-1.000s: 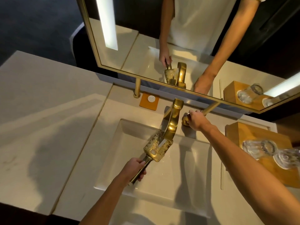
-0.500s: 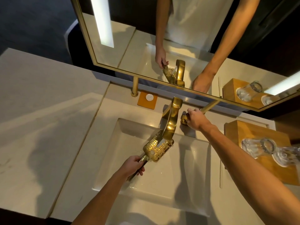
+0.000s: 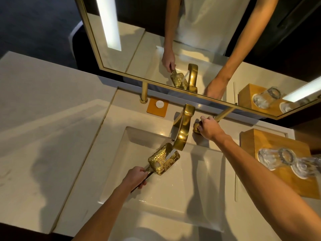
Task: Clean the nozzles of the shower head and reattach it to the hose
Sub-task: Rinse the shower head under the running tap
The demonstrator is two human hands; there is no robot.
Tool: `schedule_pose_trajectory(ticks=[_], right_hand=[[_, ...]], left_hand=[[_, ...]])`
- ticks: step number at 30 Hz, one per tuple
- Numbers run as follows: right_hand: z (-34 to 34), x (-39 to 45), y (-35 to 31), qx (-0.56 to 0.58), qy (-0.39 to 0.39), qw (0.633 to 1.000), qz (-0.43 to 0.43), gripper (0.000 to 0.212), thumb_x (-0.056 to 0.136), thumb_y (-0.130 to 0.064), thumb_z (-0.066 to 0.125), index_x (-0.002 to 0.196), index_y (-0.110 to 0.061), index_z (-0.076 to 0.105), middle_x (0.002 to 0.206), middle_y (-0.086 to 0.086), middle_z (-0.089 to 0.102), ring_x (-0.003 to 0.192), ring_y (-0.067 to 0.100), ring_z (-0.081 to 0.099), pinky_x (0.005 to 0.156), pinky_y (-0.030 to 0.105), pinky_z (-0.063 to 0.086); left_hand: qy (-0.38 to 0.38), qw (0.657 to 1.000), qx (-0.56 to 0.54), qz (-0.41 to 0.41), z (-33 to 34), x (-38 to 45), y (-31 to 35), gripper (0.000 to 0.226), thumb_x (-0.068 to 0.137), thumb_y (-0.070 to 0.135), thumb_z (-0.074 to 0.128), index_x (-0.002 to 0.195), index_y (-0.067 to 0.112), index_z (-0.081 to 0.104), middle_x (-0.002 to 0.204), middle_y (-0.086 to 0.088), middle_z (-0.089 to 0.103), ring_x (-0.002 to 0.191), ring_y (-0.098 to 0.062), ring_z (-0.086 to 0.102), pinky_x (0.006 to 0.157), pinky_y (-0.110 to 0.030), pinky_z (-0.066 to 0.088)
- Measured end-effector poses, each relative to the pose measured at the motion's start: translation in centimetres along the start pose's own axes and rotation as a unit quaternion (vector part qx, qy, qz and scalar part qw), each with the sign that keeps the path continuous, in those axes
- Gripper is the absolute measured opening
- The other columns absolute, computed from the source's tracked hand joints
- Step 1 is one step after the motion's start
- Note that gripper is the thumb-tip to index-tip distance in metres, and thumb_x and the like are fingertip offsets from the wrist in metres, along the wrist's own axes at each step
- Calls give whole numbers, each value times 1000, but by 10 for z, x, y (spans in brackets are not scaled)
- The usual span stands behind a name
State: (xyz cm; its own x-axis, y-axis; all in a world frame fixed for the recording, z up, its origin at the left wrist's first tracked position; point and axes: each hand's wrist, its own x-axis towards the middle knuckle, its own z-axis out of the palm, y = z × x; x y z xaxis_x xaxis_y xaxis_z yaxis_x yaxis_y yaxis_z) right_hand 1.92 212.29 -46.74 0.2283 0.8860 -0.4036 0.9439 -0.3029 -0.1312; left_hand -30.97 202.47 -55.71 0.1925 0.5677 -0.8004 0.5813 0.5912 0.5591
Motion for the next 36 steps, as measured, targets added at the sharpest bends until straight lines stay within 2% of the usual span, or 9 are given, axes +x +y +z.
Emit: schedule_pose_trajectory(ticks=[6, 10, 15, 19, 24, 27, 31, 33, 36], right_hand=[[0, -1, 0, 0, 1, 1000, 6, 42, 99, -23, 49, 137, -7, 42, 125, 22, 50, 112, 37, 54, 95, 43, 46], [-1, -2, -1, 3, -1, 1000, 9, 44, 99, -22, 51, 139, -8, 41, 127, 22, 49, 113, 37, 53, 97, 43, 46], [-1, -2, -2, 7, -1, 1000, 8, 44, 99, -23, 49, 140, -9, 42, 127, 22, 49, 113, 37, 53, 97, 43, 46], [-1, -3, -1, 14, 2, 1000, 6, 40, 99, -23, 48, 136, -8, 44, 124, 21, 50, 111, 36, 54, 95, 42, 46], [-1, -4, -1, 13, 5, 1000, 2, 35, 99, -23, 50, 130, -7, 47, 121, 22, 50, 109, 37, 53, 92, 42, 46], [-2, -4, -1, 15, 8, 1000, -1, 34, 98, -21, 50, 129, -7, 48, 121, 22, 51, 108, 37, 54, 93, 43, 47], [-2, -4, -2, 17, 8, 1000, 0, 33, 98, -21, 50, 129, -7, 49, 121, 22, 51, 109, 36, 54, 95, 43, 46], [-3, -5, -2, 16, 8, 1000, 0, 34, 98, -22, 51, 129, -8, 48, 121, 21, 51, 108, 36, 54, 94, 42, 46], [-3, -5, -2, 17, 10, 1000, 0, 34, 98, -22, 51, 130, -8, 48, 121, 21, 51, 108, 36, 54, 94, 42, 45]], left_hand=[[4, 997, 72, 19, -8, 1, 8, 21, 92, 26, 53, 77, 16, 63, 63, -4, 69, 49, -17, 57, 55, -26, 48], [-27, 995, 88, 41, -11, 1, 11, 20, 94, 19, 49, 80, 13, 62, 66, -4, 71, 48, -16, 59, 59, -26, 48], [-102, 994, 27, 25, -10, 2, 5, 19, 102, 8, 44, 98, 5, 62, 87, -15, 71, 72, -25, 64, 78, -34, 53], [-134, 991, -8, 3, -9, 2, 1, 17, 103, 6, 43, 101, 2, 60, 88, -18, 67, 72, -29, 62, 72, -38, 54], [-143, 986, -75, -49, -6, 3, -5, 26, 102, 3, 40, 116, -13, 55, 86, -21, 64, 69, -27, 58, 66, -34, 53], [-114, 989, -75, -62, -7, 6, -5, 24, 101, 5, 41, 107, -9, 60, 80, -20, 64, 63, -24, 59, 63, -33, 52], [-37, 997, 63, -25, -9, 13, 4, 30, 94, 29, 55, 83, 5, 67, 63, -7, 70, 46, -17, 60, 54, -25, 50], [-28, 991, 132, 2, -12, 13, 7, 28, 87, 34, 52, 79, 12, 67, 63, -2, 73, 45, -13, 61, 60, -26, 52], [-47, 988, 146, 31, -14, 12, 8, 21, 84, 21, 47, 74, 16, 65, 65, -1, 73, 46, -10, 62, 68, -28, 54]])
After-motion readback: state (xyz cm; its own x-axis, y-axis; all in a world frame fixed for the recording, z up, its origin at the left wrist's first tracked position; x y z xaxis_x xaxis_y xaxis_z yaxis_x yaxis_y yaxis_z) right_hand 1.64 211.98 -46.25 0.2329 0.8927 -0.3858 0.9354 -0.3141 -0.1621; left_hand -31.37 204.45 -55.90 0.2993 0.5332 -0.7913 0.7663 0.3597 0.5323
